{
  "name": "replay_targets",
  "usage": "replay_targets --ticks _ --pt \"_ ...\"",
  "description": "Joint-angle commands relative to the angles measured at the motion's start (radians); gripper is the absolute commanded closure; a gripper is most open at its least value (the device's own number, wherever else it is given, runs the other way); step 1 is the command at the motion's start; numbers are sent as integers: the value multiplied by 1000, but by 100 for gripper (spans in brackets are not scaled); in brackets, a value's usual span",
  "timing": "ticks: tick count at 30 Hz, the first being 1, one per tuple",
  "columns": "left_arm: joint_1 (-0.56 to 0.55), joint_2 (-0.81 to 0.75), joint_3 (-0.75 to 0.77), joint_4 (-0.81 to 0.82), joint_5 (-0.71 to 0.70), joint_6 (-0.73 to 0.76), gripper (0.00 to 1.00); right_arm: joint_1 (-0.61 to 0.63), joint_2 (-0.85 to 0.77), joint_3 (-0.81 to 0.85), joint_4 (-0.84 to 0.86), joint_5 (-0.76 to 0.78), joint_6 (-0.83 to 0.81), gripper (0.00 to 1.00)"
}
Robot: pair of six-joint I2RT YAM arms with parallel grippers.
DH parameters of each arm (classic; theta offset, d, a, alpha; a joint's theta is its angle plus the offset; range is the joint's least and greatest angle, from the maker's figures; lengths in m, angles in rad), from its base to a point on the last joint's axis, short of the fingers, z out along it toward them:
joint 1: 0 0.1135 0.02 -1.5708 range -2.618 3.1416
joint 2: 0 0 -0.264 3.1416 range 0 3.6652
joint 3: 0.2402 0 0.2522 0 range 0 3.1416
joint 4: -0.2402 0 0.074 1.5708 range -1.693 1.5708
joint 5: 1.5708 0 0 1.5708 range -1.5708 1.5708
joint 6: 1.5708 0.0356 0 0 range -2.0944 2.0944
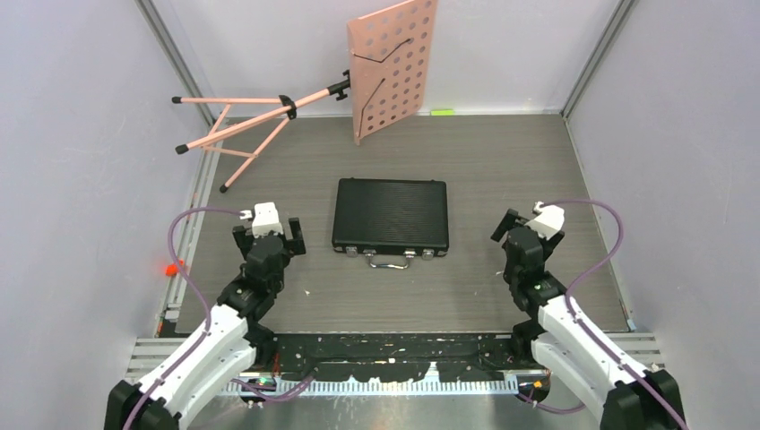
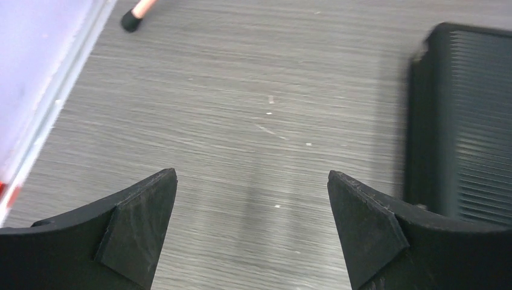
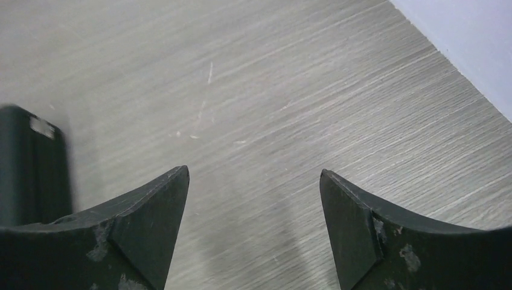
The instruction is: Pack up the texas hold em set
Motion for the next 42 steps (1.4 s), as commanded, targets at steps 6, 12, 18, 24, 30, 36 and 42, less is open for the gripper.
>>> replay_targets --ticks 6,12,18,24,30,36,42 --pt "250 424 -148 770 82 183 1 -214 385 -154 864 -172 -180 18" --pt "327 689 -44 929 246 222 5 -234 697 -104 1071 -137 -238 21" --pt "371 958 -42 1210 486 308 10 -271 830 13 970 -247 -242 23" --pt "379 925 35 1011 379 248 1 -288 832 24 965 -260 -234 0" --pt "379 922 41 991 383 238 0 -288 834 23 969 -260 -235 0" --pt "379 926 39 1003 382 240 0 -288 834 24 970 -259 -235 0" --pt "393 928 49 986 412 235 0 -289 833 23 970 -260 -235 0"
